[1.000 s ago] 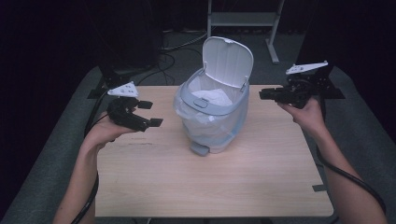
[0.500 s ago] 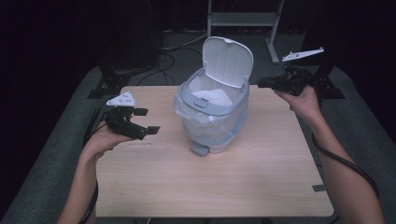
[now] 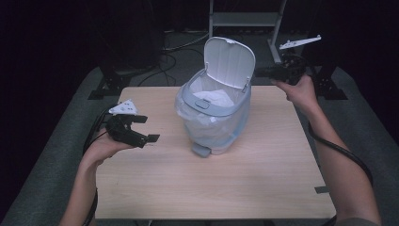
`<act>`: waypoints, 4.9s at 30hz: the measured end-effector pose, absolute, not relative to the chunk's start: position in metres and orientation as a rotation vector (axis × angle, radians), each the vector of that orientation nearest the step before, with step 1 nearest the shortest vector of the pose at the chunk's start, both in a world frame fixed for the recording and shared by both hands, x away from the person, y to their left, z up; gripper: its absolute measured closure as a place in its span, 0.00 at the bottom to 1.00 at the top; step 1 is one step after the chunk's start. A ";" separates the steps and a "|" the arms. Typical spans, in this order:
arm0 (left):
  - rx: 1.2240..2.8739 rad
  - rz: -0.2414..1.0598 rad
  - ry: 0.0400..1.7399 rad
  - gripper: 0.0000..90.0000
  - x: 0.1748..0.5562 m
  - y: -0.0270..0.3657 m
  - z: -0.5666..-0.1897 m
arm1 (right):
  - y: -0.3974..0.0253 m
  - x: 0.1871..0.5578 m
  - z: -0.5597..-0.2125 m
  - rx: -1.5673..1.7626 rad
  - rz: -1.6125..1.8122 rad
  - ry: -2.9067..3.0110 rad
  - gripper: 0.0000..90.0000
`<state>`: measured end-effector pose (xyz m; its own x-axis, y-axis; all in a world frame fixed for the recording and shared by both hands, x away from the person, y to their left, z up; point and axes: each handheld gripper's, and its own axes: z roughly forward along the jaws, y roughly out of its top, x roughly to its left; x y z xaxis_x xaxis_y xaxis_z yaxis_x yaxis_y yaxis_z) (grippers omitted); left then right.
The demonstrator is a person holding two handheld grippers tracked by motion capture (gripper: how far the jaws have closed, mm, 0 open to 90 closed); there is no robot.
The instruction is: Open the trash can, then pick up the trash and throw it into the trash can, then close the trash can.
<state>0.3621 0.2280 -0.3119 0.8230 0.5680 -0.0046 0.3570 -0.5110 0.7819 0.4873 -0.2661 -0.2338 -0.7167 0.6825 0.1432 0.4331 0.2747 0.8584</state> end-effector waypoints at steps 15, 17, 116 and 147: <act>2.165 0.321 0.687 0.12 0.360 0.231 -0.312 | -0.256 0.498 -0.217 1.002 1.470 2.287 0.87; 2.162 0.322 0.689 0.12 0.360 0.232 -0.311 | -0.254 0.497 -0.215 0.990 1.478 2.289 0.87; 2.181 0.304 0.732 0.11 0.354 0.247 -0.328 | -0.137 0.467 -0.231 0.647 1.392 2.591 0.91; 2.156 0.308 0.726 0.11 0.349 0.240 -0.328 | -0.175 0.413 -0.232 0.592 1.354 2.459 0.66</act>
